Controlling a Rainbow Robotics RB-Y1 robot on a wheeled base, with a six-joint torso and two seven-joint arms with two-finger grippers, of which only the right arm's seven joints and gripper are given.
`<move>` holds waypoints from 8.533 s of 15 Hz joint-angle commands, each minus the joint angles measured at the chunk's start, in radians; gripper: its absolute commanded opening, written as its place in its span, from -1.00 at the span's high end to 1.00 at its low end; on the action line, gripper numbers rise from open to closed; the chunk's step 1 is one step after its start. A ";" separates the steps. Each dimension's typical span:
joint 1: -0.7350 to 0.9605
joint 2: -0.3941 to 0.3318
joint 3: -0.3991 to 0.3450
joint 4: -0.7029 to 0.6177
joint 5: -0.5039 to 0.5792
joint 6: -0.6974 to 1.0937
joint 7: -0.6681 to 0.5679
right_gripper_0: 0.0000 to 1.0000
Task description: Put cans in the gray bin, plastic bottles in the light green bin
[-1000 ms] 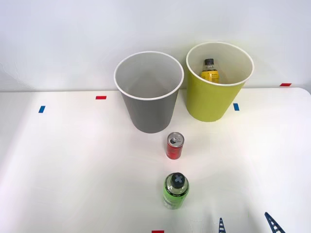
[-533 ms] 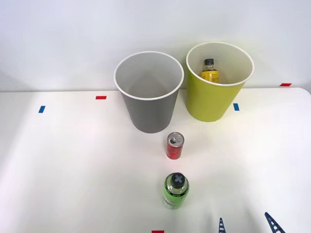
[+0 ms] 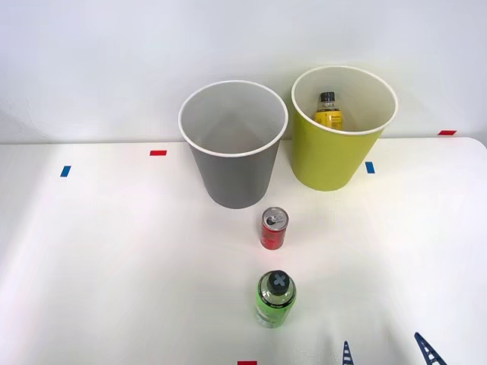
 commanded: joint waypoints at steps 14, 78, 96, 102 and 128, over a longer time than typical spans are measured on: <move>-0.034 -0.041 0.020 0.046 -0.005 -0.044 -0.001 -1.00; -0.706 -0.388 0.411 0.115 -0.253 0.005 -0.035 1.00; -0.922 -0.311 -0.005 -0.425 -0.342 0.686 -0.296 1.00; -1.132 -0.301 -0.160 -0.414 -0.344 0.985 -0.416 1.00; -1.531 -0.213 -0.198 0.176 -0.163 0.864 -0.440 -1.00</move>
